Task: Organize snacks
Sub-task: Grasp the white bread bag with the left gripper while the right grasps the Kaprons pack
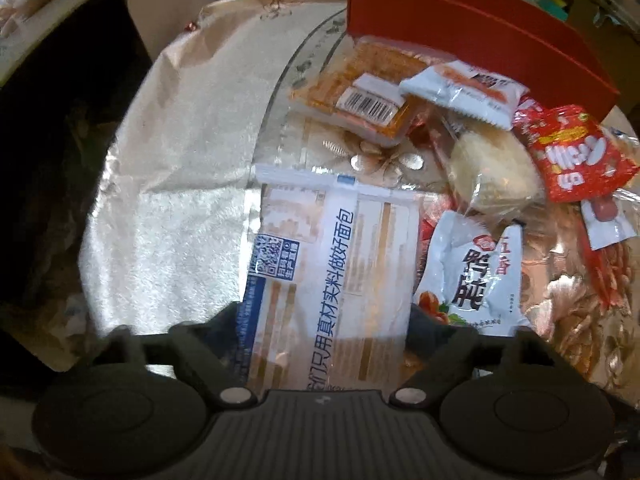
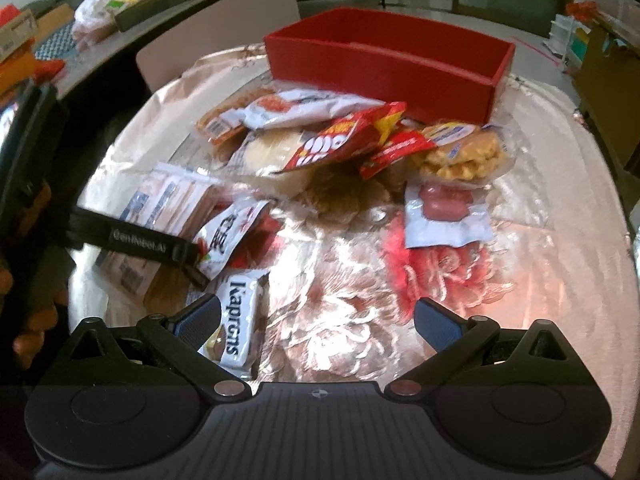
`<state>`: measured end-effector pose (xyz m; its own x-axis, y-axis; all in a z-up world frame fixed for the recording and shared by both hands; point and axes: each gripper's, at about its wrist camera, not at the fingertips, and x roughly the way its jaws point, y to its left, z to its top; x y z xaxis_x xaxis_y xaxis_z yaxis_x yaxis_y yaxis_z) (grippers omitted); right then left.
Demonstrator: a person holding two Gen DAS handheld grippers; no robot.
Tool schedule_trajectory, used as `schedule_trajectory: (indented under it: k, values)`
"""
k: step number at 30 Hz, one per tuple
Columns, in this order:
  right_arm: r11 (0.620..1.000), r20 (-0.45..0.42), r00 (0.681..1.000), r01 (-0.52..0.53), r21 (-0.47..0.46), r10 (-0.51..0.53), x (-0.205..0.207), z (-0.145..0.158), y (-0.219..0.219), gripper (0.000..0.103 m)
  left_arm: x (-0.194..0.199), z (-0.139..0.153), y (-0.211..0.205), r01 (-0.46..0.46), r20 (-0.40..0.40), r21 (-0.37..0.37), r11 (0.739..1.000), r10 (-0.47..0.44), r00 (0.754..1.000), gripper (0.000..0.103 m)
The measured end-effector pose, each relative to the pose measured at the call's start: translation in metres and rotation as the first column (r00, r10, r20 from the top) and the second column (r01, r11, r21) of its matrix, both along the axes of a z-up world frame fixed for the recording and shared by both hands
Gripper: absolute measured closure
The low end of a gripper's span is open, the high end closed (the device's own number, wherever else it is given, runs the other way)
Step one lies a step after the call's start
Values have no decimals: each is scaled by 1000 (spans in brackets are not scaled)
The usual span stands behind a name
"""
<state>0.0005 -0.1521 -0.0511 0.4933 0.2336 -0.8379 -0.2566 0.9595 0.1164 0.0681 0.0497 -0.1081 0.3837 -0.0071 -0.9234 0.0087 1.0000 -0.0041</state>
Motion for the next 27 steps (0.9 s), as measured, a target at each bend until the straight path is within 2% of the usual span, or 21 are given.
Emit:
schedule_trajectory:
  k: [3, 5, 8, 14, 17, 20, 27]
  values:
    - [1000, -17, 999, -29, -5, 29, -1, -7, 8, 0, -1, 4, 3, 7, -7, -15, 1000, -8, 1000, 31]
    - [999, -28, 999, -44, -12, 44, -2, -11, 14, 0, -2, 8, 11, -16, -15, -66, 998, 15, 1000, 33]
    - [997, -28, 997, -74, -20, 73, -3, -15, 26, 0, -4, 17, 20, -24, 8, -143, 989, 25, 1000, 34]
    - [987, -12, 989, -150, -53, 150, -1, -24, 63, 0, -5, 28, 20, -7, 45, -206, 979, 17, 999, 35]
    - [981, 7, 985, -171, -89, 173, 2, -31, 80, 0, -6, 27, 18, 0, 40, -211, 977, 9, 999, 35]
    - [976, -21, 986, -165, -143, 164, 6, -43, 86, 0, -6, 23, 20, -12, 18, -219, 976, 17, 1000, 35]
    - [963, -2, 979, -203, -178, 206, -3, -48, 87, 0, -8, 20, 17, -9, 6, -204, 979, 10, 1000, 35]
